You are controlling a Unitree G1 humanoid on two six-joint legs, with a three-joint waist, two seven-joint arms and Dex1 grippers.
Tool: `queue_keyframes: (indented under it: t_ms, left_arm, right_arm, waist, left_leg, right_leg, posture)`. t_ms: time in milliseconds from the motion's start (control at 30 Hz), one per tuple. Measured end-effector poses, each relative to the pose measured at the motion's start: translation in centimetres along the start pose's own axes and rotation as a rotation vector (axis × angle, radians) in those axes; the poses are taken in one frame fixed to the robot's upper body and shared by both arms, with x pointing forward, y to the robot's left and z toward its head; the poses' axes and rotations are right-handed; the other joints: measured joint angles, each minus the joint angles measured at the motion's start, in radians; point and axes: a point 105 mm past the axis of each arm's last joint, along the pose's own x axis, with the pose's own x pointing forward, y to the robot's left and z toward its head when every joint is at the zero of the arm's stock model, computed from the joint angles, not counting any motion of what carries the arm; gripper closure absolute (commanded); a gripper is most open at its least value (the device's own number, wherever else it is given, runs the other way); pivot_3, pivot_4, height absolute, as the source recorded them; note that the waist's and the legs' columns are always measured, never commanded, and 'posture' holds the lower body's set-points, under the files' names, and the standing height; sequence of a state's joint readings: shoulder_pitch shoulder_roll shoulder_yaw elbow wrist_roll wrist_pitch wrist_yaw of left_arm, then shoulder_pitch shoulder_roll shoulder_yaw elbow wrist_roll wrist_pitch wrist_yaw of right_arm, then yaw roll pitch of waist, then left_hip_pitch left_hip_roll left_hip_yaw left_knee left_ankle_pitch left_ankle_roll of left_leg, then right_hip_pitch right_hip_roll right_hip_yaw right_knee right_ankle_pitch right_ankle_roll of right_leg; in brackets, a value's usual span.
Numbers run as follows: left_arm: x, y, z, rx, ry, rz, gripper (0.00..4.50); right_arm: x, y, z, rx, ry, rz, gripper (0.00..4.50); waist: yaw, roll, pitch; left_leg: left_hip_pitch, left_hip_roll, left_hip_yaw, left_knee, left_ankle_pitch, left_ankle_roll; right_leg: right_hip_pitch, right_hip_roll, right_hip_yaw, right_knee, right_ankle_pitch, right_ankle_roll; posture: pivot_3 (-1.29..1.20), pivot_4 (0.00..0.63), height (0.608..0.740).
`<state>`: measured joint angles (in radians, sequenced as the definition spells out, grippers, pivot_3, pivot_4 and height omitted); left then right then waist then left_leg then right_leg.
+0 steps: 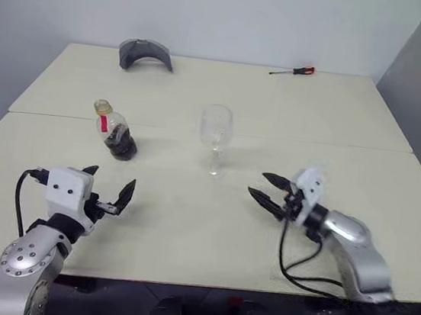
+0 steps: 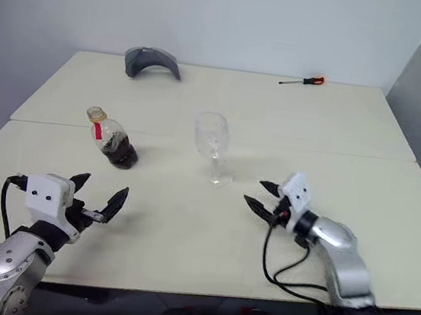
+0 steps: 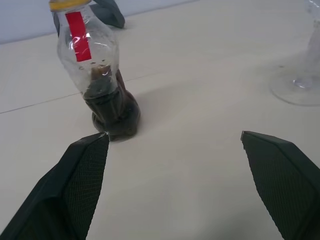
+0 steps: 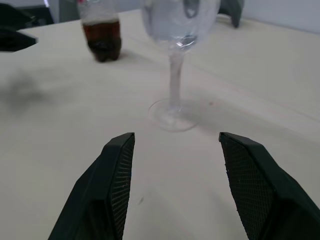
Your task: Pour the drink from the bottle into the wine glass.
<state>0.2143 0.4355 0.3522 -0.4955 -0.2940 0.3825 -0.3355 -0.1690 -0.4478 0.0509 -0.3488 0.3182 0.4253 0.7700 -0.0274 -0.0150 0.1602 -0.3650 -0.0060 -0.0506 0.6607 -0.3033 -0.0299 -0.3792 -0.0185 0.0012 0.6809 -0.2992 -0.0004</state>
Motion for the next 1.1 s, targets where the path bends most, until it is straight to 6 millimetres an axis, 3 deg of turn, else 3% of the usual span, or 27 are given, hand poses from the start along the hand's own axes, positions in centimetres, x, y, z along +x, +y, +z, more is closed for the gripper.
queue_keyframes:
  t_ms: [333,600,733,900,1100]
  left_arm:
    - [3.4,4.0,-0.4,0.091,-0.048,0.166,0.00]
    - [5.8,4.9,-0.4,0.110,-0.069,0.176,0.00]
    - [7.5,4.2,0.2,0.092,-0.090,0.128,0.00]
    - [8.6,3.7,-0.6,0.073,-0.077,0.106,0.00]
    - [10.1,4.7,0.5,0.079,-0.112,0.112,0.00]
  right_arm:
    - [-1.1,2.9,8.0,-0.067,-0.232,0.167,1.64]
    - [-1.1,3.3,8.0,-0.081,-0.234,0.189,1.64]
    - [-1.0,3.5,8.0,-0.095,-0.233,0.198,1.64]
    - [-0.9,3.6,7.9,-0.100,-0.232,0.200,1.64]
    - [-0.8,3.3,7.9,-0.093,-0.234,0.175,1.64]
  waist:
    - [0.004,-0.006,0.002]
    - [0.011,-0.006,0.003]
    - [0.012,-0.006,0.003]
    - [0.013,-0.006,0.003]
    - [0.018,-0.006,0.003]
  left_leg:
    - [-0.001,-0.001,-0.002,0.001,0.000,0.000]
    - [-0.002,-0.001,-0.004,0.001,0.000,0.000]
    - [-0.002,-0.001,-0.004,0.001,0.000,0.000]
    - [-0.003,-0.001,-0.005,0.001,0.000,0.000]
    - [-0.003,-0.001,-0.006,0.002,0.000,-0.001]
  right_leg:
    - [0.001,-0.001,-0.002,-0.001,0.000,0.000]
    - [0.001,-0.001,-0.006,-0.001,0.000,0.000]
    - [0.001,-0.002,-0.006,-0.001,0.000,0.000]
    - [0.000,-0.002,-0.008,-0.001,0.000,0.000]
    - [0.000,-0.002,-0.008,-0.001,0.000,0.000]
  posture:
    - [0.00,0.150,0.740]
    - [0.00,0.150,0.740]
    - [0.00,0.150,0.740]
    - [0.00,0.150,0.740]
    - [0.00,0.150,0.740]
